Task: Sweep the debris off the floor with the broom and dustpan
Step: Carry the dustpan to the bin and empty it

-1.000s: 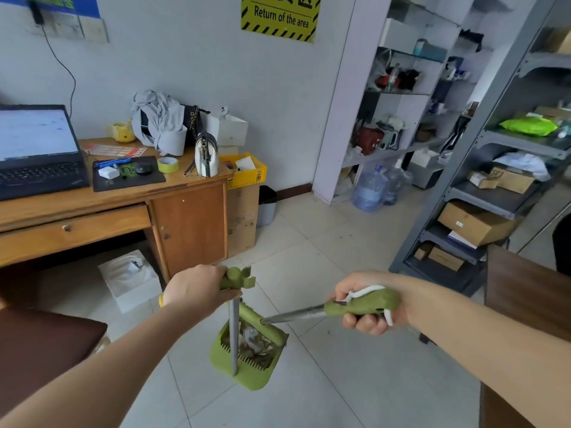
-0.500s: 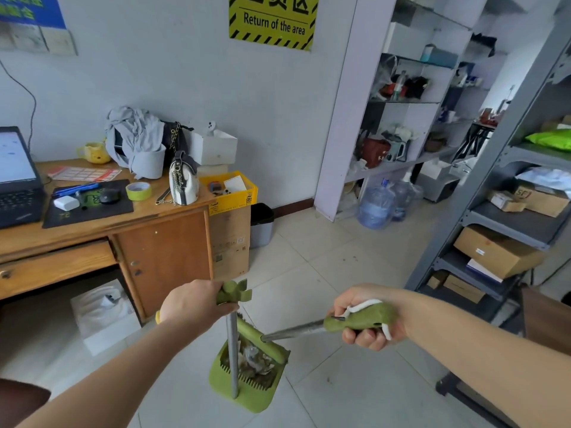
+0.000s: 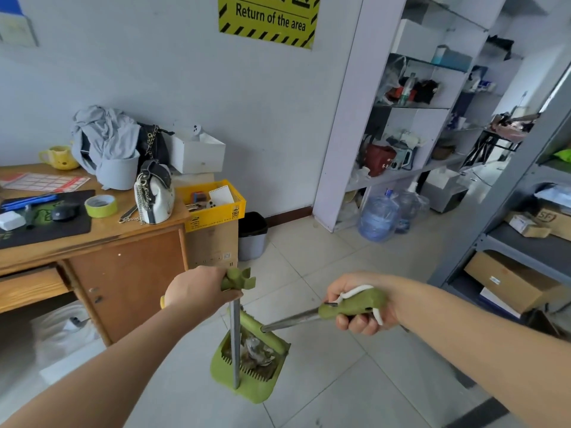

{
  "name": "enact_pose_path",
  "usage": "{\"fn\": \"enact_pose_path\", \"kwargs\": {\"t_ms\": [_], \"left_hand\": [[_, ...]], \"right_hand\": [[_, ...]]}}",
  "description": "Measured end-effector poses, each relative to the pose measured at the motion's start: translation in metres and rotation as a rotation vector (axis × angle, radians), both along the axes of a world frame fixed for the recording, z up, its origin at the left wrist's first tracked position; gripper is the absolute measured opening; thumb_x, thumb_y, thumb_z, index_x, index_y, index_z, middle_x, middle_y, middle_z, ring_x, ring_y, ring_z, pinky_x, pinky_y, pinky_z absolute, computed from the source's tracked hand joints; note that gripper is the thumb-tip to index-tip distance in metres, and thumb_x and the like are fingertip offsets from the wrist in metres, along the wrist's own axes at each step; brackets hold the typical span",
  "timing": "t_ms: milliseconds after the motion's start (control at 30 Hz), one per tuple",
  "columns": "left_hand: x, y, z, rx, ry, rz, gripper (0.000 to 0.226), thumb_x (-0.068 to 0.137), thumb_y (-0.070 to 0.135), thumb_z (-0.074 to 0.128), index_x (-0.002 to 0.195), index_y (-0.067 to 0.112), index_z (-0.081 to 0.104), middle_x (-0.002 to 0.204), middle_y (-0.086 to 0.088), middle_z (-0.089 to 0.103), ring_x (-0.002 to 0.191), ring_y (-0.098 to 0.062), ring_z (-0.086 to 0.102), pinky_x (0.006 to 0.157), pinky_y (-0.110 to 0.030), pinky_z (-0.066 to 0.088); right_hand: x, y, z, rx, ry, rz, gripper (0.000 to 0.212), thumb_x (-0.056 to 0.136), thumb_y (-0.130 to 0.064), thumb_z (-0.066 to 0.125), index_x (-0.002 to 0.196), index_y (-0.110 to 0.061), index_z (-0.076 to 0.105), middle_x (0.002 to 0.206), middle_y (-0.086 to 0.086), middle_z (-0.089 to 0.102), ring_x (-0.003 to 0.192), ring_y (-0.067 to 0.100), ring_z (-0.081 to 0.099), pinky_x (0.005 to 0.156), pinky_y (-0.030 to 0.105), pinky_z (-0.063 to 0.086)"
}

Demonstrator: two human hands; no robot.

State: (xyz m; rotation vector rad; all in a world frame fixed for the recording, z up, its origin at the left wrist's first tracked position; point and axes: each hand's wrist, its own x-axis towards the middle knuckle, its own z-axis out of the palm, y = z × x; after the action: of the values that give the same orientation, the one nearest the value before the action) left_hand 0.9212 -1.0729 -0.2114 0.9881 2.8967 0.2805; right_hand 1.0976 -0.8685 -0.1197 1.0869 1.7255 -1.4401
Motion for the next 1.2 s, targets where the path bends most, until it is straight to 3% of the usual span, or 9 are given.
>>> {"fn": "enact_pose_path", "kwargs": {"t_ms": [133, 333, 600, 767, 900, 1033, 1200], "left_hand": [[-0.039, 0.038, -0.004, 0.01, 0.005, -0.015, 0.028, 0.083, 0.061, 0.06, 0.09, 0.034, 0.06, 0.081, 0.011, 0.062, 0.074, -0.014, 0.062, 0.055, -0.027, 0.046], [-0.108, 0.099, -0.004, 0.001, -0.023, -0.059, 0.031, 0.084, 0.061, 0.06, 0.098, 0.033, 0.063, 0.089, 0.008, 0.066, 0.081, -0.016, 0.064, 0.061, -0.029, 0.049], [-0.188, 0.171, 0.005, 0.0, -0.015, -0.089, 0.033, 0.085, 0.06, 0.06, 0.09, 0.028, 0.059, 0.081, 0.007, 0.062, 0.077, -0.017, 0.061, 0.057, -0.029, 0.046], [-0.218, 0.203, 0.008, -0.005, 0.014, -0.087, 0.03, 0.087, 0.059, 0.058, 0.091, 0.029, 0.056, 0.072, 0.011, 0.052, 0.07, -0.014, 0.054, 0.047, -0.025, 0.035], [-0.24, 0.231, 0.007, 0.0, 0.011, -0.07, 0.031, 0.087, 0.058, 0.058, 0.089, 0.027, 0.058, 0.074, 0.009, 0.057, 0.069, -0.013, 0.057, 0.048, -0.026, 0.038], [-0.261, 0.263, 0.006, -0.003, 0.019, -0.022, 0.03, 0.086, 0.058, 0.058, 0.092, 0.028, 0.059, 0.073, 0.01, 0.049, 0.059, -0.007, 0.047, 0.046, -0.024, 0.034], [-0.287, 0.31, 0.001, 0.019, -0.008, 0.063, 0.03, 0.083, 0.06, 0.061, 0.082, 0.031, 0.057, 0.075, 0.01, 0.06, 0.07, -0.013, 0.059, 0.053, -0.027, 0.041]], "right_hand": [[-0.033, 0.035, -0.003, -0.002, 0.003, -0.006, 0.012, 0.088, -0.021, 0.041, 0.085, -0.01, 0.045, 0.053, 0.004, 0.049, 0.029, 0.009, 0.036, 0.029, 0.01, 0.024], [-0.092, 0.089, -0.004, -0.004, 0.018, -0.03, 0.024, 0.086, -0.018, 0.041, 0.109, -0.012, 0.043, 0.051, 0.004, 0.05, 0.03, 0.009, 0.037, 0.03, 0.011, 0.024], [-0.164, 0.152, 0.002, -0.035, 0.023, -0.043, 0.022, 0.084, -0.019, 0.042, 0.105, -0.012, 0.04, 0.055, 0.004, 0.05, 0.03, 0.009, 0.036, 0.03, 0.011, 0.023], [-0.195, 0.189, 0.0, -0.05, 0.041, -0.075, 0.025, 0.083, -0.018, 0.043, 0.107, -0.012, 0.04, 0.054, 0.005, 0.051, 0.03, 0.01, 0.036, 0.03, 0.01, 0.023], [-0.217, 0.225, 0.0, -0.057, 0.059, -0.087, 0.025, 0.083, -0.018, 0.043, 0.107, -0.011, 0.041, 0.054, 0.005, 0.051, 0.03, 0.01, 0.037, 0.03, 0.01, 0.024], [-0.24, 0.266, -0.001, -0.06, 0.072, -0.053, 0.025, 0.084, -0.019, 0.043, 0.107, -0.012, 0.041, 0.055, 0.005, 0.051, 0.03, 0.01, 0.037, 0.029, 0.012, 0.024], [-0.272, 0.328, 0.002, -0.07, 0.077, 0.03, 0.024, 0.085, -0.02, 0.043, 0.108, -0.011, 0.041, 0.055, 0.005, 0.052, 0.03, 0.01, 0.038, 0.03, 0.012, 0.024]]}}
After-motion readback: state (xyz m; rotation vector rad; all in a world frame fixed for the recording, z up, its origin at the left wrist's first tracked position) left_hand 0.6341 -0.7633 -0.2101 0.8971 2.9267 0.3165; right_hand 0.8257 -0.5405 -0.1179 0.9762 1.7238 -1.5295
